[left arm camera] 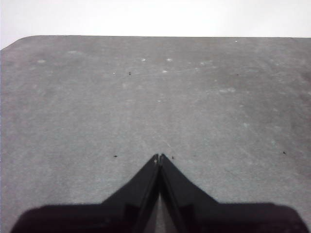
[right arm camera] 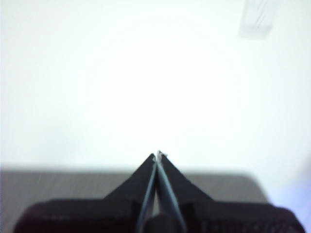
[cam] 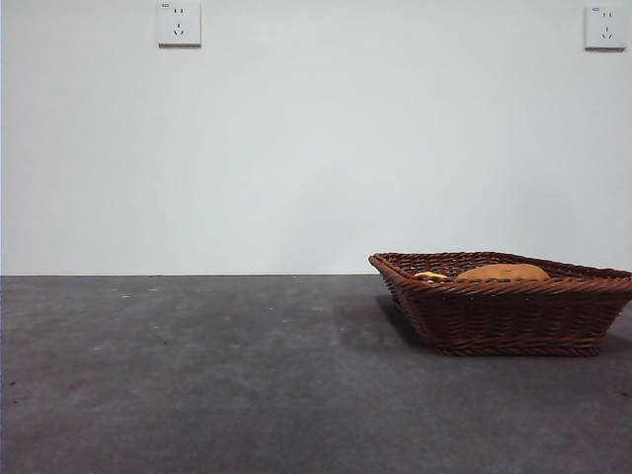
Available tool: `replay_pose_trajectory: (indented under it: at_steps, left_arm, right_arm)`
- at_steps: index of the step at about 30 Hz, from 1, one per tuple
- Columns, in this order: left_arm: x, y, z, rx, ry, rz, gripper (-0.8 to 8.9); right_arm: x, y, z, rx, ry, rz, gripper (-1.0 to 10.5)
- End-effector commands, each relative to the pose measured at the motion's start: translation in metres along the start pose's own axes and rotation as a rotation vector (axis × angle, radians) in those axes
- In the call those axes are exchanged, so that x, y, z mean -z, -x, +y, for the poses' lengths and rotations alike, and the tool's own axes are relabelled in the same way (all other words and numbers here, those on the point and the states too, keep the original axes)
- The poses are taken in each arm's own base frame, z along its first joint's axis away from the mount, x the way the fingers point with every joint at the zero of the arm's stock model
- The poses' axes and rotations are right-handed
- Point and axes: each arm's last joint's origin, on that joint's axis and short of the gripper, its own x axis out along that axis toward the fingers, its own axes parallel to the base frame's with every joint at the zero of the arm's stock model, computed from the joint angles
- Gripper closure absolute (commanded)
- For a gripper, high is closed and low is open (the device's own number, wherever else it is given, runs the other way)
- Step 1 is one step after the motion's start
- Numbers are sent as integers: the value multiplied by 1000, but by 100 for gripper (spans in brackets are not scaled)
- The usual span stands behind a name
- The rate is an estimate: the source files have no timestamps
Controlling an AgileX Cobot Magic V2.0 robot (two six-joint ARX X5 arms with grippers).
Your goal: Help me put the vegetables on the table into the basket
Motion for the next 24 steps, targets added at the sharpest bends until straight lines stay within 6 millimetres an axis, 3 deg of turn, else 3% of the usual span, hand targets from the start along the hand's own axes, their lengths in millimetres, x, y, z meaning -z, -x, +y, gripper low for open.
replay_pose_trajectory:
  at_steps: [1,4,8,10,15,24]
  left_arm:
    - [3,-1,0,-2,-7,5,815]
    - [3,-1,0,-2,-7,5,815]
    - [3,-1,0,-3,-7,5,815]
    - [3,-1,0,-2,-7,6,815]
    - [3,-1,0,-2,-7,6,815]
    - [3,-1,0,-2,-7,7,815]
  right_arm:
    - [61,10,5,7,0,-78,947]
    - [107,30,11,-1,-2,-33,947]
    - [162,61,19,-42,23,196,946]
    - [180,69,20,-24,92,190,946]
    - [210,83,24,-36,8,17,946]
    - [244,95,27,-38,-33,-49,946]
